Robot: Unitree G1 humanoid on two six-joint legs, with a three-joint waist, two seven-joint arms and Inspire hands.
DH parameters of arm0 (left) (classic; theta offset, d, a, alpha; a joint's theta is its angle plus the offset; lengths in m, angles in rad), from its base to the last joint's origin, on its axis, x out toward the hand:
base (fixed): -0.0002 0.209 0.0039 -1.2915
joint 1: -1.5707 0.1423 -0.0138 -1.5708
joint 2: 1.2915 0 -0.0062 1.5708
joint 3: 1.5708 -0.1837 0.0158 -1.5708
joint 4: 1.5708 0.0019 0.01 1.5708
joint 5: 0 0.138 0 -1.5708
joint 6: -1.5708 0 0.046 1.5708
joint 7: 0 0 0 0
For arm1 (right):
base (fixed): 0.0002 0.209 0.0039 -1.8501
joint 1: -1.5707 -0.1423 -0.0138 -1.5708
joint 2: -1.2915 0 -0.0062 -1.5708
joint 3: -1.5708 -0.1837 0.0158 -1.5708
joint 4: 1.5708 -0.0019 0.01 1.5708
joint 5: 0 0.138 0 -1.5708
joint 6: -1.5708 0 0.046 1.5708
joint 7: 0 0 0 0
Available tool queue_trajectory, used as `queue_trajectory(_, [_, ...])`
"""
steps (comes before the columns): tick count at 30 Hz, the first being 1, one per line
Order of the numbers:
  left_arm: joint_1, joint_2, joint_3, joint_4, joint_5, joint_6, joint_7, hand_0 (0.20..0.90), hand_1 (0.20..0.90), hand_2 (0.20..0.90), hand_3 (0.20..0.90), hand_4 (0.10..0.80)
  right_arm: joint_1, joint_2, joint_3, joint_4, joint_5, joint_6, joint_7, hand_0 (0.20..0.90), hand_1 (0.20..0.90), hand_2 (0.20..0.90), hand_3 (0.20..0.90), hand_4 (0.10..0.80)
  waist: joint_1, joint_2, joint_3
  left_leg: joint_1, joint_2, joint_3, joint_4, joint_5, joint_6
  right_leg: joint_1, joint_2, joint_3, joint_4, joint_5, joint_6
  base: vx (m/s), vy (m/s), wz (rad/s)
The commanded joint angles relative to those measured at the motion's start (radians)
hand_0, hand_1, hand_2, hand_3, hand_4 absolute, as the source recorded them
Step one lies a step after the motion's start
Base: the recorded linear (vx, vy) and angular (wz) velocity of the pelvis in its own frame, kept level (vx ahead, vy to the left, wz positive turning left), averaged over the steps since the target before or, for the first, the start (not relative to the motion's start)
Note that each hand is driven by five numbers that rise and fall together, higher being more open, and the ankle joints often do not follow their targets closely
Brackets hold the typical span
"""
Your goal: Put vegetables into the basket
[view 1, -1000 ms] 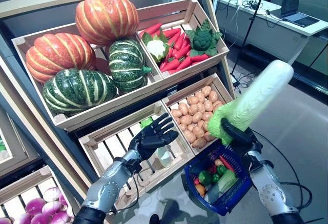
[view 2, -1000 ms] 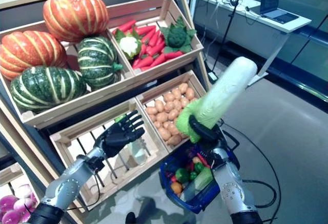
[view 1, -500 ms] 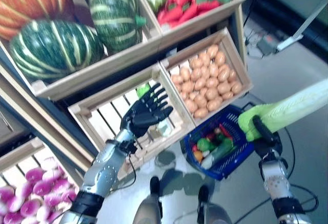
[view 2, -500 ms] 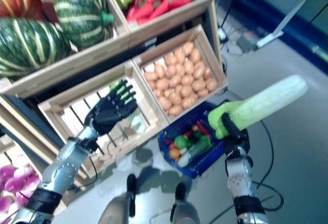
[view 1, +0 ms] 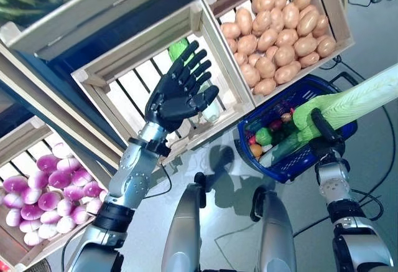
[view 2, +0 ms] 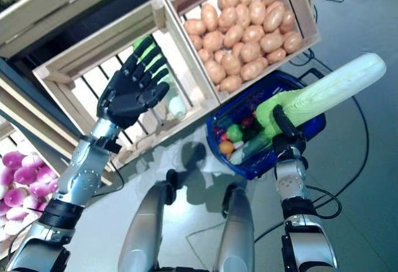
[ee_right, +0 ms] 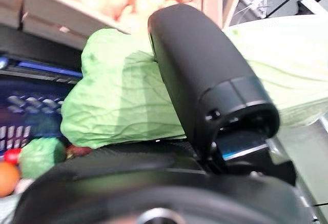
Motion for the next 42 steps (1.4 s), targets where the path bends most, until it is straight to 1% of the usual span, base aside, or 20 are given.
queue_trajectory(1, [-0.09, -0.027, 0.017, -0.118, -0.053, -0.151, -0.072, 0.9, 0.9, 0.9, 0.9, 0.8, -0.107, -0.096, 0.004, -0.016, -0.012, -0.06, 0.107, 0.3, 0.3, 0.3, 0.3, 0.4, 0.004, 0.008, -0.054, -0.006, -0.024, -0.012, 0.091, -0.124, 0.001, 0.011, 0.01, -0.013, 0.006, 0.059, -0.078, 0.0, 0.0, 0.0])
queue_trajectory(6, [-0.123, -0.041, 0.019, -0.12, -0.045, -0.189, -0.081, 0.9, 0.9, 0.9, 0.9, 0.8, -0.168, -0.104, 0.029, 0.049, -0.076, -0.025, 0.096, 0.3, 0.3, 0.3, 0.3, 0.4, 0.008, 0.019, -0.03, -0.069, -0.035, -0.019, 0.182, -0.15, 0.007, -0.07, 0.003, -0.001, 0.095, 0.042, -0.083, -0.003, 0.014, 0.04])
queue_trajectory(7, [-0.135, -0.04, 0.015, -0.122, -0.043, -0.197, -0.078, 0.9, 0.9, 0.9, 0.9, 0.8, -0.183, -0.107, 0.043, 0.063, -0.09, -0.013, 0.082, 0.3, 0.3, 0.3, 0.3, 0.4, 0.01, 0.021, -0.03, -0.074, -0.038, -0.025, 0.206, -0.179, 0.007, -0.082, 0.006, 0.006, 0.119, 0.018, -0.079, -0.032, 0.018, 0.02])
queue_trajectory(8, [-0.15, -0.037, 0.012, -0.123, -0.043, -0.205, -0.073, 0.9, 0.9, 0.9, 0.9, 0.8, -0.2, -0.108, 0.055, 0.075, -0.099, -0.006, 0.072, 0.3, 0.3, 0.3, 0.3, 0.4, 0.01, 0.023, -0.02, -0.1, -0.037, -0.023, 0.224, -0.165, 0.017, -0.112, 0.003, 0.006, 0.137, 0.03, -0.089, 0.058, 0.001, 0.03])
queue_trajectory(9, [-0.16, -0.036, 0.01, -0.121, -0.044, -0.211, -0.07, 0.9, 0.9, 0.9, 0.9, 0.8, -0.215, -0.112, 0.067, 0.091, -0.125, 0.012, 0.064, 0.3, 0.3, 0.3, 0.3, 0.4, 0.01, 0.023, -0.021, -0.101, -0.038, -0.029, 0.244, -0.195, 0.017, -0.119, 0.008, 0.014, 0.158, 0.005, -0.083, 0.0, 0.0, 0.0])
queue_trajectory(11, [-0.175, -0.043, 0.009, -0.123, -0.058, -0.21, -0.069, 0.9, 0.9, 0.9, 0.9, 0.8, -0.242, -0.12, 0.095, 0.125, -0.22, 0.044, 0.045, 0.3, 0.3, 0.3, 0.3, 0.4, 0.013, 0.024, -0.017, -0.121, -0.04, -0.031, 0.27, -0.201, 0.021, -0.143, 0.011, 0.018, 0.182, -0.001, -0.087, 0.045, -0.005, 0.01])
queue_trajectory(12, [-0.176, -0.044, 0.01, -0.124, -0.059, -0.209, -0.069, 0.9, 0.9, 0.9, 0.9, 0.8, -0.246, -0.12, 0.098, 0.128, -0.232, 0.047, 0.044, 0.3, 0.3, 0.3, 0.3, 0.4, 0.013, 0.024, -0.016, -0.123, -0.04, -0.031, 0.274, -0.203, 0.022, -0.146, 0.011, 0.019, 0.186, -0.003, -0.087, 0.0, 0.0, 0.0])
queue_trajectory(13, [-0.19, -0.044, 0.004, -0.134, -0.061, -0.202, -0.068, 0.9, 0.9, 0.9, 0.9, 0.8, -0.267, -0.138, 0.131, 0.155, -0.275, 0.066, 0.031, 0.3, 0.3, 0.3, 0.3, 0.4, 0.015, 0.025, -0.011, -0.145, -0.039, -0.032, 0.3, -0.208, 0.027, -0.167, 0.011, 0.021, 0.206, -0.009, -0.092, 0.0, 0.0, 0.0])
queue_trajectory(16, [-0.206, -0.045, -0.014, -0.133, -0.066, -0.208, -0.064, 0.9, 0.9, 0.9, 0.9, 0.8, -0.303, -0.156, 0.162, 0.194, -0.257, 0.098, 0.039, 0.3, 0.3, 0.3, 0.3, 0.4, 0.016, 0.027, -0.011, -0.179, -0.04, -0.033, 0.335, -0.219, 0.038, -0.203, 0.013, 0.022, 0.24, -0.022, -0.098, 0.0, 0.0, 0.0])
queue_trajectory(18, [-0.213, -0.054, -0.017, -0.126, -0.074, -0.206, -0.071, 0.9, 0.9, 0.9, 0.9, 0.8, -0.328, -0.151, 0.178, 0.222, -0.29, 0.144, 0.066, 0.3, 0.3, 0.3, 0.3, 0.4, 0.021, 0.028, -0.011, -0.196, -0.044, -0.033, 0.364, -0.228, 0.039, -0.221, 0.01, 0.017, 0.269, -0.032, -0.099, 0.0, 0.0, 0.0])
queue_trajectory(21, [-0.226, -0.063, -0.027, -0.12, -0.065, -0.209, -0.062, 0.9, 0.9, 0.9, 0.9, 0.8, -0.364, -0.135, 0.214, 0.25, -0.328, 0.185, 0.067, 0.3, 0.3, 0.3, 0.3, 0.4, 0.025, 0.033, -0.004, -0.236, -0.044, -0.034, 0.42, -0.243, 0.044, -0.263, 0.004, 0.018, 0.324, -0.048, -0.103, 0.008, 0.03, 0.05])
queue_trajectory(26, [-0.258, -0.073, -0.041, -0.116, -0.045, -0.207, -0.034, 0.9, 0.9, 0.9, 0.9, 0.8, -0.397, -0.103, 0.266, 0.273, -0.365, 0.234, 0.044, 0.3, 0.3, 0.3, 0.3, 0.4, 0.026, 0.035, 0.002, -0.277, -0.048, -0.038, 0.455, -0.249, 0.048, -0.305, 0.007, 0.027, 0.365, -0.059, -0.105, -0.002, 0.001, 0.01])
queue_trajectory(29, [-0.271, -0.08, -0.044, -0.117, -0.024, -0.207, -0.02, 0.9, 0.9, 0.9, 0.9, 0.8, -0.394, -0.072, 0.289, 0.298, -0.392, 0.281, 0.018, 0.3, 0.3, 0.3, 0.3, 0.4, 0.027, 0.036, 0.007, -0.288, -0.051, -0.042, 0.458, -0.243, 0.048, -0.314, 0.01, 0.03, 0.366, -0.055, -0.104, -0.006, -0.001, 0.06])
queue_trajectory(30, [-0.272, -0.079, -0.047, -0.121, -0.018, -0.205, -0.011, 0.9, 0.9, 0.9, 0.9, 0.8, -0.39, -0.067, 0.294, 0.31, -0.393, 0.285, 0.005, 0.335, 0.335, 0.335, 0.335, 0.424, 0.027, 0.037, 0.007, -0.288, -0.052, -0.044, 0.458, -0.24, 0.046, -0.313, 0.012, 0.031, 0.365, -0.053, -0.104, 0.0, 0.0, 0.0])
queue_trajectory(31, [-0.273, -0.079, -0.05, -0.125, -0.013, -0.202, -0.002, 0.9, 0.9, 0.9, 0.9, 0.8, -0.386, -0.061, 0.296, 0.325, -0.404, 0.28, -0.021, 0.465, 0.465, 0.465, 0.465, 0.51, 0.027, 0.038, 0.007, -0.288, -0.053, -0.045, 0.457, -0.237, 0.044, -0.312, 0.013, 0.03, 0.362, -0.049, -0.103, 0.0, 0.0, 0.0])
queue_trajectory(32, [-0.272, -0.081, -0.051, -0.126, -0.005, -0.202, -0.001, 0.9, 0.9, 0.9, 0.9, 0.8, -0.384, -0.057, 0.295, 0.334, -0.403, 0.277, -0.048, 0.62, 0.62, 0.62, 0.62, 0.613, 0.027, 0.039, 0.007, -0.288, -0.055, -0.046, 0.456, -0.235, 0.043, -0.311, 0.014, 0.03, 0.361, -0.047, -0.101, 0.0, 0.0, 0.0])
queue_trajectory(33, [-0.273, -0.079, -0.051, -0.13, -0.003, -0.198, 0.005, 0.9, 0.9, 0.9, 0.9, 0.8, -0.381, -0.053, 0.294, 0.336, -0.391, 0.277, -0.062, 0.9, 0.9, 0.9, 0.9, 0.8, 0.027, 0.04, 0.007, -0.288, -0.055, -0.046, 0.456, -0.234, 0.042, -0.309, 0.015, 0.031, 0.357, -0.044, -0.101, 0.0, 0.0, 0.0])
queue_trajectory(39, [-0.262, -0.077, -0.054, -0.142, 0.012, -0.177, 0.042, 0.9, 0.9, 0.9, 0.9, 0.8, -0.385, -0.03, 0.284, 0.309, -0.39, 0.23, -0.161, 0.9, 0.9, 0.9, 0.9, 0.8, 0.027, 0.044, 0.008, -0.283, -0.054, -0.044, 0.447, -0.223, 0.04, -0.306, 0.024, 0.035, 0.342, -0.028, -0.097, 0.0, 0.0, 0.0])
queue_trajectory(41, [-0.259, -0.079, -0.062, -0.135, -0.018, -0.166, 0.033, 0.9, 0.9, 0.9, 0.9, 0.8, -0.384, -0.025, 0.287, 0.3, -0.447, 0.217, -0.201, 0.9, 0.9, 0.9, 0.9, 0.8, 0.025, 0.044, 0.008, -0.277, -0.051, -0.043, 0.441, -0.219, 0.04, -0.301, 0.027, 0.035, 0.334, -0.021, -0.095, 0.0, 0.0, 0.0])
queue_trajectory(42, [-0.255, -0.08, -0.062, -0.134, -0.029, -0.162, 0.039, 0.9, 0.9, 0.9, 0.9, 0.8, -0.383, -0.028, 0.291, 0.297, -0.477, 0.228, -0.215, 0.9, 0.9, 0.9, 0.9, 0.8, 0.024, 0.044, 0.008, -0.274, -0.049, -0.043, 0.437, -0.216, 0.038, -0.297, 0.029, 0.035, 0.331, -0.019, -0.094, 0.0, 0.0, 0.0])
